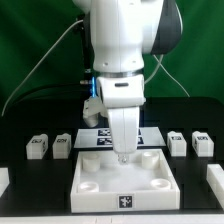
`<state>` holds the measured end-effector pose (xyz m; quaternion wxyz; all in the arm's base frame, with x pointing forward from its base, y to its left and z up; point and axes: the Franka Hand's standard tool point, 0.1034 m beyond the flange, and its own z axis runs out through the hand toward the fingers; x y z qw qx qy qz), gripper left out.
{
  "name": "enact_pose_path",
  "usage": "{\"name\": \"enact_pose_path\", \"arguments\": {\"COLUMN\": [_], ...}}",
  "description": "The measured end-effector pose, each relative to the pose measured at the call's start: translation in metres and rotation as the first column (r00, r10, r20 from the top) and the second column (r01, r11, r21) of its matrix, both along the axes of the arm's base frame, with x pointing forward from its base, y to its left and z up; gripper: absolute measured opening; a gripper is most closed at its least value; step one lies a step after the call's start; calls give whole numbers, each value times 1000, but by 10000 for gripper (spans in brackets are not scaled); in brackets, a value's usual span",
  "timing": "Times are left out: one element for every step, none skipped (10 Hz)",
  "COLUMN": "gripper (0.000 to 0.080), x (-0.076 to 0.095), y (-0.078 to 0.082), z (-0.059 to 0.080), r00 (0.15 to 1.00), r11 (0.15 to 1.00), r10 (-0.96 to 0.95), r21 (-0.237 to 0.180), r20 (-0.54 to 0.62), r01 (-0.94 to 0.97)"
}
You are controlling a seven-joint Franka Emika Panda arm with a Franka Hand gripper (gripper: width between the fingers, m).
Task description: Assemble one leg
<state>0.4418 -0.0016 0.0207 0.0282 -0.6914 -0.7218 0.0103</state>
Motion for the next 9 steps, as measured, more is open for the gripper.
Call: {"name": "enact_pose_path", "arguments": {"gripper": [650,650,650,563,428,428,245,110,110], "x": [-1,-1,0,0,0,0,-1,-1,0], "y": [-1,-2,-3,-3,-3,-4,-4,-4,-4], "z": [-5,-9,-9,-9,-10,-10,-10,-10,-9], "r00": [1000,1000,1000,1000,1000,1000,1000,1000,1000], "r11": [1000,1000,1000,1000,1000,1000,1000,1000,1000], "r10": [-3,-7,-10,-10,-11,-11,-11,-11,-12], "r21": [2,3,4,4,4,4,3,3,3], "r20": [-7,-7,-1,-3,-4,-4,-4,-5,-1], "r01": [3,7,10,10,11,11,11,11,12]}}
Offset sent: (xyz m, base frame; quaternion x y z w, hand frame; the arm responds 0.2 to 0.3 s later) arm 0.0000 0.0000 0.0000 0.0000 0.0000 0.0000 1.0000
